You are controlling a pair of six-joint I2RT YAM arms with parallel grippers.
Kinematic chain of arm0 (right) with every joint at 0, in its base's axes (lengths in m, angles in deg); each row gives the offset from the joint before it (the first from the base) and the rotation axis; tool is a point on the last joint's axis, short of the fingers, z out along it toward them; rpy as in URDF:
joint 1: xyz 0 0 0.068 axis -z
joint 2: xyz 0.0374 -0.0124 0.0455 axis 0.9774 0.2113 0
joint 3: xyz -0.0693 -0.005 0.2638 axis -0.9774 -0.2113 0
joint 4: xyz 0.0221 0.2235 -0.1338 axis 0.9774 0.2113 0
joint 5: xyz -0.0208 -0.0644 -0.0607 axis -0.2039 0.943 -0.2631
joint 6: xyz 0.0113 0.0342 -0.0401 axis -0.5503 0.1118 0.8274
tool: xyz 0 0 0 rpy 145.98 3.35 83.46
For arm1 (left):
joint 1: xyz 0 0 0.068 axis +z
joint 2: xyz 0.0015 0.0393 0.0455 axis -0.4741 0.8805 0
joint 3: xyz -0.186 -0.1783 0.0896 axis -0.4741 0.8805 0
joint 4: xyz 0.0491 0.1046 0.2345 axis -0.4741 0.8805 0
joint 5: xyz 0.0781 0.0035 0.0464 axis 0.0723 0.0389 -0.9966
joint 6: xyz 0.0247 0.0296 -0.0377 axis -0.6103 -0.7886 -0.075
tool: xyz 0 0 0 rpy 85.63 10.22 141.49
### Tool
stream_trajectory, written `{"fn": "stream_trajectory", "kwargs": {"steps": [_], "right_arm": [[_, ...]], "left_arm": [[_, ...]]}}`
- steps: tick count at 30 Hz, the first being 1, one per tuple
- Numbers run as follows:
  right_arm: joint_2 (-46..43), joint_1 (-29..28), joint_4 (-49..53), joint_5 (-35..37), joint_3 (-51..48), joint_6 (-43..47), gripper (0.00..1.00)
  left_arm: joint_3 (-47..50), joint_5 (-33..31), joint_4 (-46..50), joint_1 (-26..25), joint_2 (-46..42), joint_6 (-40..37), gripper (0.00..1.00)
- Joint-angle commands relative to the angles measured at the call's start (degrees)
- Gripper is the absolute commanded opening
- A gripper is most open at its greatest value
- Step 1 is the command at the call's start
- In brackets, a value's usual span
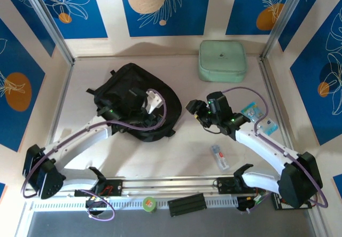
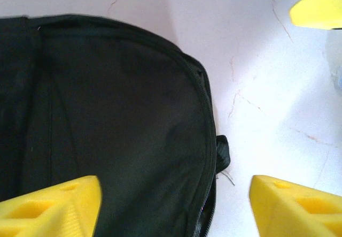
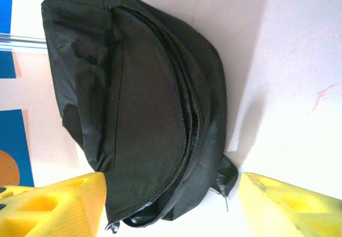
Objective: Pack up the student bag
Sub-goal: Close the student bag at the middle-left of the table, then zip the student bag at the top-center of the table.
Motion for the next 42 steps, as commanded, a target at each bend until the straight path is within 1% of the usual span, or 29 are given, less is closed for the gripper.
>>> {"fn": "stream_trajectory", "kwargs": {"steps": [1, 3, 4, 5, 6, 7, 8, 10, 11, 13, 16, 19, 22, 24, 26, 30, 32, 37, 42], "right_arm": [[-0.16, 0.49, 4.51, 3.35, 1.37, 3.68, 0.67], [0.36, 0.4, 4.43, 2.61, 2.32, 4.28, 0.67], [0.76, 0.23, 4.34, 2.18, 2.65, 4.42, 0.68], [1.21, -0.03, 4.13, 1.73, 3.06, 4.55, 0.67], [1.59, -0.25, 3.95, 1.38, 3.35, 4.55, 0.67], [2.01, -0.47, 3.26, 0.63, 3.62, 4.64, 0.67], [2.47, -0.65, 2.59, -0.47, 3.88, 4.78, 0.67], [3.43, -1.33, 2.01, -1.61, 4.89, 5.4, 0.67], [4.08, -1.9, 1.89, -1.95, 5.59, 6.05, 0.68], [5.36, -2.73, 2.18, -2.35, 7.15, 7.23, 0.69], [7.01, -3.79, 2.35, -2.8, 8.64, 8.32, 0.74], [7.67, -4.59, 1.36, -3.42, 8.75, 8.2, 0.75], [8.04, -5.03, 1.42, -3.64, 8.87, 7.87, 0.75], [8.13, -5.23, 1.44, -3.68, 8.76, 7.72, 0.74], [8.04, -5.32, 1.7, -3.6, 8.79, 7.63, 0.74], [8.04, -5.4, 1.71, -3.77, 8.83, 7.79, 0.74], [8.04, -5.43, 1.87, -3.79, 9.13, 7.89, 0.74], [8.12, -5.48, 1.73, -4.01, 9.14, 8.14, 0.74], [8.95, -6.9, -0.17, -4.9, 9.17, 10.22, 0.71]], "left_arm": [[3.52, -6.32, -4.04, 1.32, -6.56, 5.18, 0.81], [6.1, -12.03, -4.94, 2.67, -9.43, 8.86, 0.86], [7.51, -15.02, -4.54, 3.88, -10.8, 12.01, 0.87], [8.3, -16.44, -3.33, 5.7, -11.72, 15.71, 0.88], [8.94, -16.35, -1.58, 8.56, -12.27, 18.94, 0.88], [9.62, -15.48, 0.55, 12.05, -12.56, 23.42, 0.88], [10.68, -12.71, 2.04, 16.06, -12.83, 26.78, 0.87], [13.74, -7.04, 1.78, 22.08, -13.25, 29.22, 0.85], [15.52, -5.21, 1.08, 24.95, -13.56, 30.62, 0.84], [18.68, -1.2, -1.4, 29.31, -14.2, 32.74, 0.84], [22.41, 2.1, -4.75, 34.75, -14.65, 36.95, 0.82], [24.64, 3.08, -6.9, 39.15, -13.93, 40.27, 0.71], [26.6, 4.12, -9.92, 42.99, -12.56, 44.07, 0.63], [27.95, 4.96, -12.59, 44.71, -11.78, 47.11, 0.58], [29.63, 7.64, -17.76, 45.64, -10.72, 50.4, 0.54], [29.97, 9.87, -22.25, 46.31, -7.87, 52.67, 0.48], [30.44, 10.37, -24.55, 46.31, -7.28, 53.22, 0.48], [30.83, 9.67, -26.39, 46.3, -5.72, 53.94, 0.46], [30.11, 11.52, -29.5, 46.57, -1.65, 54.97, 0.43]]}}
